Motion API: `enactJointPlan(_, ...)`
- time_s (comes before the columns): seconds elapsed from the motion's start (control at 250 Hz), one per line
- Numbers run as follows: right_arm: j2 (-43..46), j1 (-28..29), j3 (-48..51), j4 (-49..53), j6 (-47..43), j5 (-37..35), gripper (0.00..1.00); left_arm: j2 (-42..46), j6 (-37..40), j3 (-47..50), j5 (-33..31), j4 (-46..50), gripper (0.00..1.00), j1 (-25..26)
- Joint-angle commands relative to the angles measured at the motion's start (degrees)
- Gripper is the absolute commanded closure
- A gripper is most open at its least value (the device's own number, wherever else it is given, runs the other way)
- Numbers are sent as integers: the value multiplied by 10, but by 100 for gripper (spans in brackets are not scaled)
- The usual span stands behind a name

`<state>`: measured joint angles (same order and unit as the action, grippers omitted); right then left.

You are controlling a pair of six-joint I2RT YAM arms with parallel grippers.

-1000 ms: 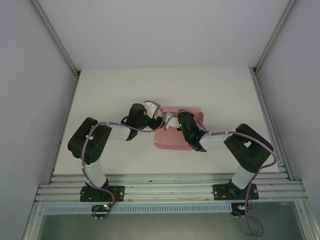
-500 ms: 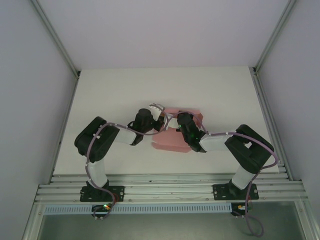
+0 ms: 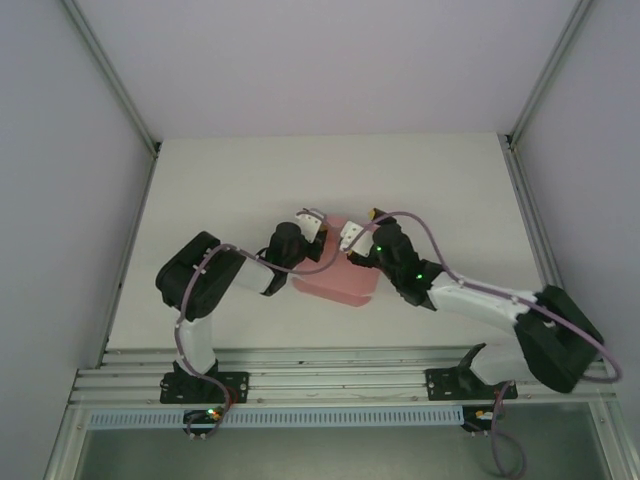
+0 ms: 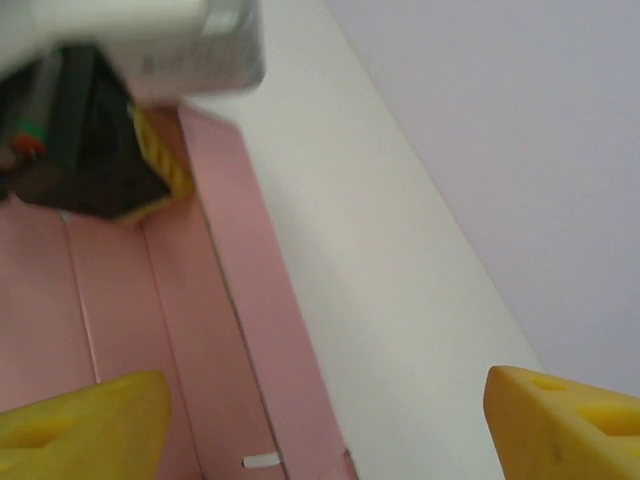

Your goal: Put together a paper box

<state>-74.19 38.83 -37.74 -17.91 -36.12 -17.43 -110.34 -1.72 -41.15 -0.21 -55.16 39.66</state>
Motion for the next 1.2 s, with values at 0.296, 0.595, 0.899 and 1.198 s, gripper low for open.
enactJointPlan(0.296,-52,-152,-191,242,350,232,5,-35,32,2,35,-52,100,22)
enactJointPlan(0.595,-204,-152,-286,281,361,300,13,-45,31,2,25,-51,99,25)
enactJointPlan(0.899,-265,-138,-245,265,393,311,19,-41,23,-2,22,-21,87,26)
enactJointPlan(1.198,-269,-134,-218,251,410,249,22,24,7,43,-31,20,58,31)
